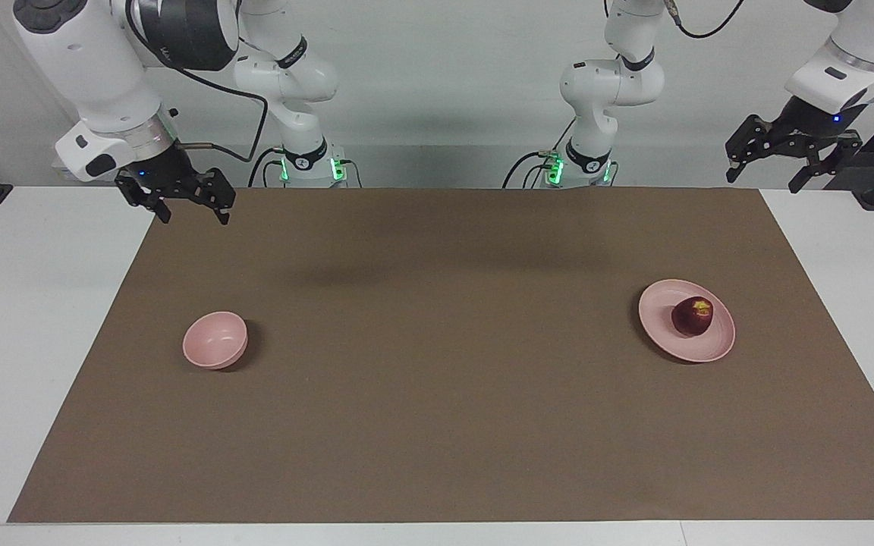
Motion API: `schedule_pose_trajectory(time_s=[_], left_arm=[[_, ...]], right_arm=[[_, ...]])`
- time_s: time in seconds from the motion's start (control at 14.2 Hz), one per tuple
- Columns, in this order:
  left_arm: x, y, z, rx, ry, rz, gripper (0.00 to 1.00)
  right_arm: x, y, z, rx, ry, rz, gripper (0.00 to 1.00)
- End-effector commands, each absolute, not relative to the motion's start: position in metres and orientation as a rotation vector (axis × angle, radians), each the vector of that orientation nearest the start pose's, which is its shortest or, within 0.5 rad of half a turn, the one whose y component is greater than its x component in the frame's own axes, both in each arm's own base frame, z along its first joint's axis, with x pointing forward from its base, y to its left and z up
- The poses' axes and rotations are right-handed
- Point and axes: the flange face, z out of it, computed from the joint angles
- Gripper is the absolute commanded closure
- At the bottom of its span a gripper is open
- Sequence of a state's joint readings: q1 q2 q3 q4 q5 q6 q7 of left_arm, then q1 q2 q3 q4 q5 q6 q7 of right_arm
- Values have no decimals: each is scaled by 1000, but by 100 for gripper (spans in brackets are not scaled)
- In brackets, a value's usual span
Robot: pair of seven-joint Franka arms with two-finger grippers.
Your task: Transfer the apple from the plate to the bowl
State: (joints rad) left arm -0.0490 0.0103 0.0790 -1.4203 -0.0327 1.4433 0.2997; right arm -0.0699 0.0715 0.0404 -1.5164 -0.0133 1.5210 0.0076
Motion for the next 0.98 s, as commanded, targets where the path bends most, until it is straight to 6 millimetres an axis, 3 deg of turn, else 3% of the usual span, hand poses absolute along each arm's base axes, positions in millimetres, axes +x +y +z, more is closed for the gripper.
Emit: schedule_pose_trajectory(time_s=[0.0,0.91], left_arm=[[544,11,686,-3149,415,-36,0],[539,10,683,-3154,425,-11,0]], right_arm=[[562,-17,608,-3137,77,132,0],[561,-17,607,-3133,77,147,0]])
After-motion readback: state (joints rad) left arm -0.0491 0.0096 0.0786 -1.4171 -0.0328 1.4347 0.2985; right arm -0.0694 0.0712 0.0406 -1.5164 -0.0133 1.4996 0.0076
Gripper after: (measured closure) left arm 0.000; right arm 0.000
